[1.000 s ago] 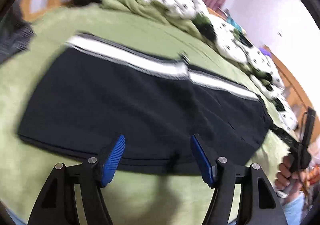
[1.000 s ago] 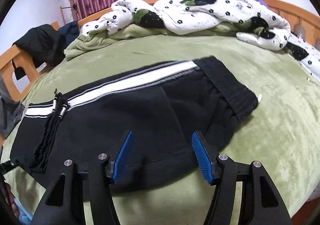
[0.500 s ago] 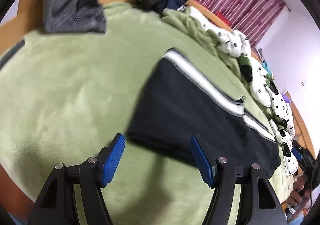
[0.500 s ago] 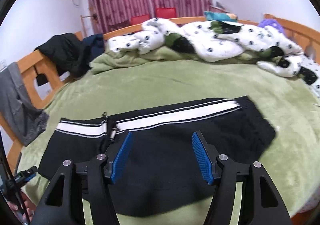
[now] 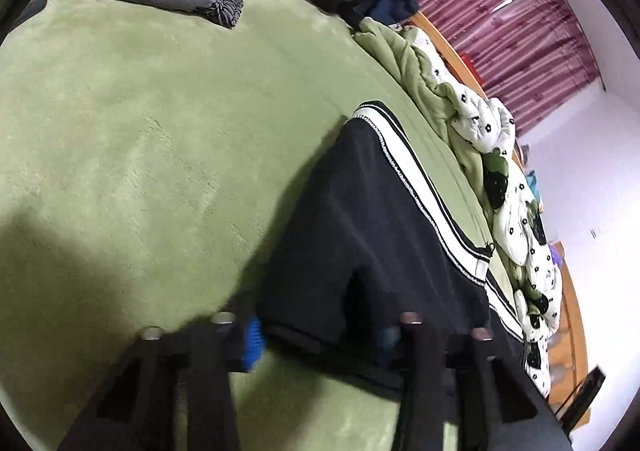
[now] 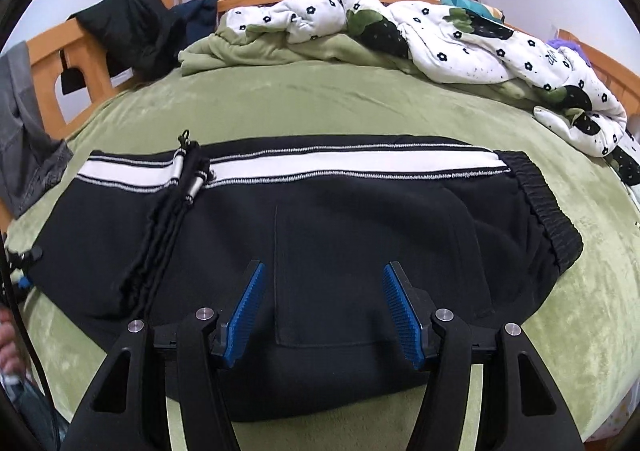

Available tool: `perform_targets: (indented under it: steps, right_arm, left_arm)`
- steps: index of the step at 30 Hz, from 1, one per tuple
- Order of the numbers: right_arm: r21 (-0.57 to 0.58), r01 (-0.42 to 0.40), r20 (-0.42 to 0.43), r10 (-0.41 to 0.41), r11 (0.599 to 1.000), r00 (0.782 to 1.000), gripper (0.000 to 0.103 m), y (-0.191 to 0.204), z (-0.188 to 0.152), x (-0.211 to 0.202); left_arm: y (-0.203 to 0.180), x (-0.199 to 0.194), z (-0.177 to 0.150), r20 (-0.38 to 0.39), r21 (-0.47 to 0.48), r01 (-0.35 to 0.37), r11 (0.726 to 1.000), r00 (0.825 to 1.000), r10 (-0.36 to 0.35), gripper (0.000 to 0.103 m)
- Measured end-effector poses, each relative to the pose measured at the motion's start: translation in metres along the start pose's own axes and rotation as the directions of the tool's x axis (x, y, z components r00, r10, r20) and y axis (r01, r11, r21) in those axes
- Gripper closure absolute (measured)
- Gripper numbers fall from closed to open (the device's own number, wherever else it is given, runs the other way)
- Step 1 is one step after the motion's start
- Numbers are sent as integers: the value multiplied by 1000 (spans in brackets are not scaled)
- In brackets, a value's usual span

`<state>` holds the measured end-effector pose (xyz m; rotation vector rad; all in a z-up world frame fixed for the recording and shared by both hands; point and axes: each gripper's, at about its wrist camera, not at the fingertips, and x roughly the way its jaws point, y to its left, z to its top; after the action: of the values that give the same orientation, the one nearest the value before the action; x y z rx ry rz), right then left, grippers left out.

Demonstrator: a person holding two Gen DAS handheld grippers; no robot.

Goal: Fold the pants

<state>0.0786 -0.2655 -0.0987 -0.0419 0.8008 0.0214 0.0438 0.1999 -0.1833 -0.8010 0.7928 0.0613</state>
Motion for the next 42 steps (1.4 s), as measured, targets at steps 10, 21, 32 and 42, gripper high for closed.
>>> perform_targets:
  steps: [10,21,32,42]
  right_arm:
    - [107,27,46,-32,994,998,43,-68,-9,-34]
    - [245,10,79,-30,970,996,43,-138,-19,-61]
    - [357,-33,82,4,933,997,43,-172,-22,-69]
    - [250,-99,35,94,963,995,43,-112,-7,-44]
  left_arm:
    - [-151,-43,-18,182,370,-91,925,983,24,91]
    - [-340,19,-123,-108,641,189,744,982,-156,92]
    - [-330,69,-198,-305,653,278,704,948,-91,82]
    - [-268,-23,-128,-129,717,159,678,987,-96,38]
